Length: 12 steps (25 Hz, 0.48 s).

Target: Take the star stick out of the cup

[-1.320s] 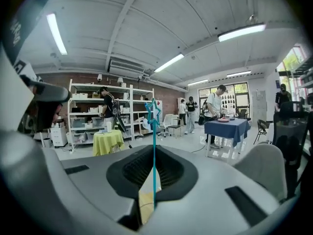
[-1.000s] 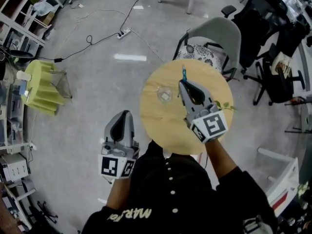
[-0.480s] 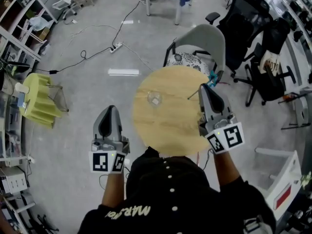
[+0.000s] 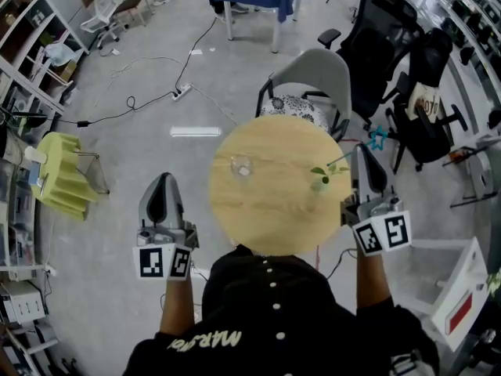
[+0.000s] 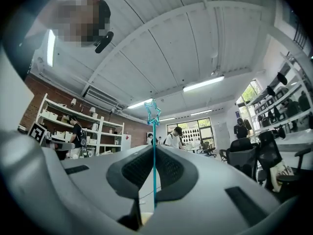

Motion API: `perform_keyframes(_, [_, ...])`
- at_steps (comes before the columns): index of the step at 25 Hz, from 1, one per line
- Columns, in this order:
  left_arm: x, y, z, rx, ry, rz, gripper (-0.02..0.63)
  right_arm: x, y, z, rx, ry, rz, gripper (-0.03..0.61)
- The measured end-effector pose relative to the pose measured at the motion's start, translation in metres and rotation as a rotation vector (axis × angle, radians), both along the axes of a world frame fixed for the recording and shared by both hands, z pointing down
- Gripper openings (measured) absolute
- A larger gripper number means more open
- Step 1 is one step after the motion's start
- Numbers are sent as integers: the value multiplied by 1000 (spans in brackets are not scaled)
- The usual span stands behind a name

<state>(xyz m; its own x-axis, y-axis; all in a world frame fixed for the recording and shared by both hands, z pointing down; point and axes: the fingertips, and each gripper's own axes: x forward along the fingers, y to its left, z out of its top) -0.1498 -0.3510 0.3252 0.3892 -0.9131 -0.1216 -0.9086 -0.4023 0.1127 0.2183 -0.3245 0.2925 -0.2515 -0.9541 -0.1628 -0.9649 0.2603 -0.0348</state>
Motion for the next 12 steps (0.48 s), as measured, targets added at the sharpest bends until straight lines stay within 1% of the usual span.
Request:
perform_keyframes(4, [-1,1,6,-21,-4,-26,3,20,13,0,-5,9,46,15])
perform_keyframes(12, [14,3,5,-14,-17,-1,3,26,18,5,-8,26,73,15])
